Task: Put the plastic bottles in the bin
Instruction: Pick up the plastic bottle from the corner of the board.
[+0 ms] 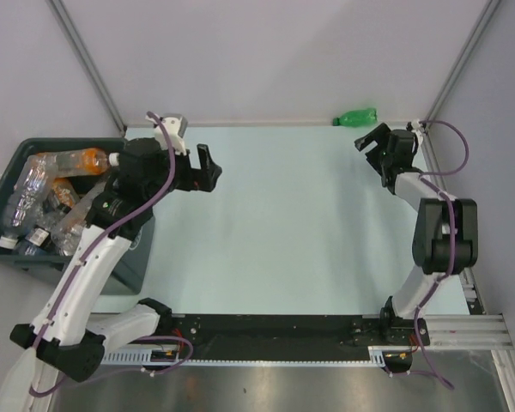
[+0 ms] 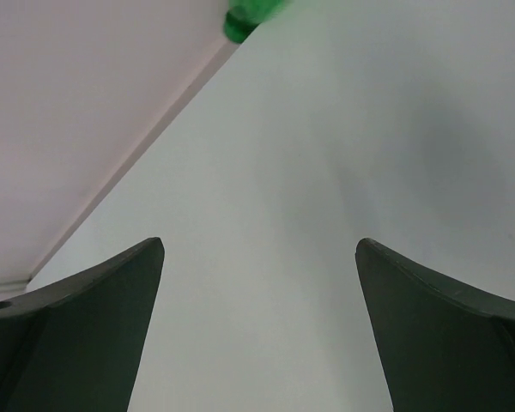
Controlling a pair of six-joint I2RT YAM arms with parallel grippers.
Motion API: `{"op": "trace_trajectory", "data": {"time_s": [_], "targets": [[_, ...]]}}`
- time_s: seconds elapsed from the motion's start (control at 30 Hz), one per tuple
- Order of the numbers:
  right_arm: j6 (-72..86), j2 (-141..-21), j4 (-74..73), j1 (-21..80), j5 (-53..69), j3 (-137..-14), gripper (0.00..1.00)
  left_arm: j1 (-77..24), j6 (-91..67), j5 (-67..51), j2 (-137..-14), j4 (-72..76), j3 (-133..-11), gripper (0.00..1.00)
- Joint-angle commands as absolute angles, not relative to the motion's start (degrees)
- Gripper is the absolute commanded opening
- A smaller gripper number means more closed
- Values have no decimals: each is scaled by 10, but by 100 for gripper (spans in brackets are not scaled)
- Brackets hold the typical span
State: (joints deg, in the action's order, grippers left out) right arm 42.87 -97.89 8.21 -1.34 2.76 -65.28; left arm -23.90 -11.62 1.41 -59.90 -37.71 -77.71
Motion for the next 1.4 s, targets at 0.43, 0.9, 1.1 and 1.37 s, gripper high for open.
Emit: {"op": "trace_trajectory", "data": {"time_s": [0.43, 0.9, 1.1, 1.37], "targets": [[497, -1389, 258, -55, -21, -977, 96, -237, -102, -130, -664, -238, -691, 100], [570, -1615, 149, -55, 25, -1323, 91, -237, -97, -150, -700, -213, -653, 100], [577, -1658, 149, -55, 26, -1397, 90, -238, -103, -150, -720, -218, -655, 100], [584, -1657, 188, -54, 38, -1405, 55, -237, -99, -139, -714, -222, -655, 100]]}}
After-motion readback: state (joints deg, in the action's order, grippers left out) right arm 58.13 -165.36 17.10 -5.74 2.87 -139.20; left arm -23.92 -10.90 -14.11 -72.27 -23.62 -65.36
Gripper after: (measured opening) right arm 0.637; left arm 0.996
